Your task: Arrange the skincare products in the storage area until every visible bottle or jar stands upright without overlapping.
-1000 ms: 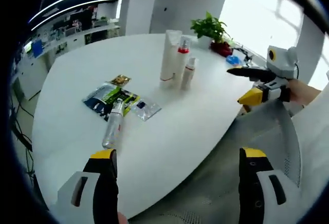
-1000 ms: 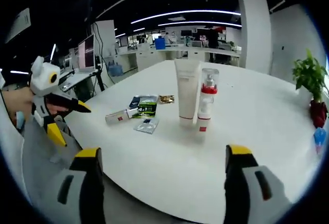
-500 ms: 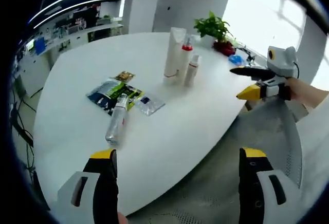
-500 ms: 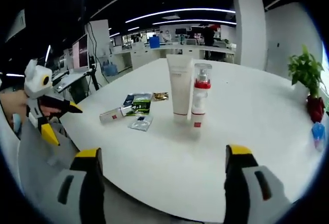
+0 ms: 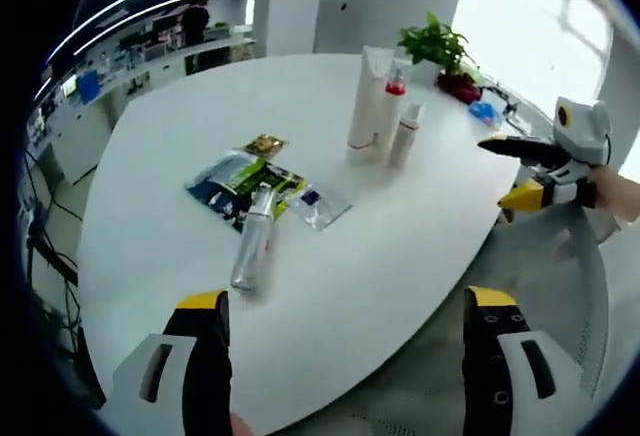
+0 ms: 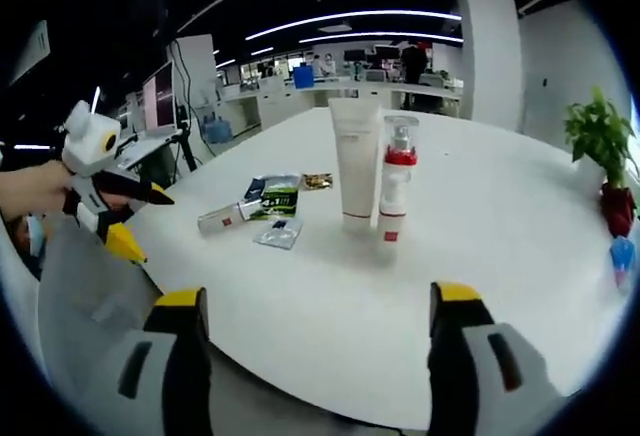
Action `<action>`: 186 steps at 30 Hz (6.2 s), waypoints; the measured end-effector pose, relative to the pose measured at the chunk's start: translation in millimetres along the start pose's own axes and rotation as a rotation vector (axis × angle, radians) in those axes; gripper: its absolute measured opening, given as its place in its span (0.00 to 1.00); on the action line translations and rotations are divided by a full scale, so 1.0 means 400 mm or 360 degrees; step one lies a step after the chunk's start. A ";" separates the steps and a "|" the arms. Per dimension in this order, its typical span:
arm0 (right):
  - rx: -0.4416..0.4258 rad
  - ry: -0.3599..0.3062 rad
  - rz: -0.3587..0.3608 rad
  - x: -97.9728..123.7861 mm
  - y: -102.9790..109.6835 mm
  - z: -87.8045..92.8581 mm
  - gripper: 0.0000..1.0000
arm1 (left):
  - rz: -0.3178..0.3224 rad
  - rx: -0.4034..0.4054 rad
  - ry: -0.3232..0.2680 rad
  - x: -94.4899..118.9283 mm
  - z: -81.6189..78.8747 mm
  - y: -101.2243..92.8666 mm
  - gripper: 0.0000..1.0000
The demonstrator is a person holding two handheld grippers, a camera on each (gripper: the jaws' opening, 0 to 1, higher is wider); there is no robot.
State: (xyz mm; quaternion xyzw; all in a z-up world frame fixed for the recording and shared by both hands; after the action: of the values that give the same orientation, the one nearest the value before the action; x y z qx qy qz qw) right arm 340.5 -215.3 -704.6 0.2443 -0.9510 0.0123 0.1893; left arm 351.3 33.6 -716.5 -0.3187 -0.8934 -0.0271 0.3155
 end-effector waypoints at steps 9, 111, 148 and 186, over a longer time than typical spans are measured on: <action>-0.0012 -0.0007 0.0007 0.001 -0.001 0.000 0.86 | -0.0029 -0.0067 0.0096 -0.060 -0.024 0.056 0.86; 0.0220 0.0086 -0.0099 -0.020 0.041 0.013 0.67 | -0.0139 -0.0283 0.0583 -0.263 -0.008 0.190 0.17; -0.0909 -0.0278 -0.0362 -0.142 0.021 -0.098 0.46 | 0.0807 0.0393 -0.0462 -0.231 -0.187 -0.205 0.17; 0.0058 -0.0363 -0.0433 -0.165 0.052 -0.121 0.21 | 0.0775 -0.0272 -0.0173 -0.282 -0.128 -0.246 0.17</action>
State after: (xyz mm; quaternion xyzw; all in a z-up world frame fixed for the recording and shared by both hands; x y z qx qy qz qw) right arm 401.2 -160.9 -682.4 0.3739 -0.9241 -0.0241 0.0756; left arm 389.0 -119.7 -726.1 -0.5508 -0.8004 -0.0087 0.2362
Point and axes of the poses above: the point that each gripper's makers call its tool centre point, and the gripper's own axes: x roughly backward along the fingers, y roughly to its left, z roughly out of its underside, the point moved 4 cm from there along x, roughly backward along the fingers, and after that the axes turned 11 degrees about -y, right-handed, at the moved point
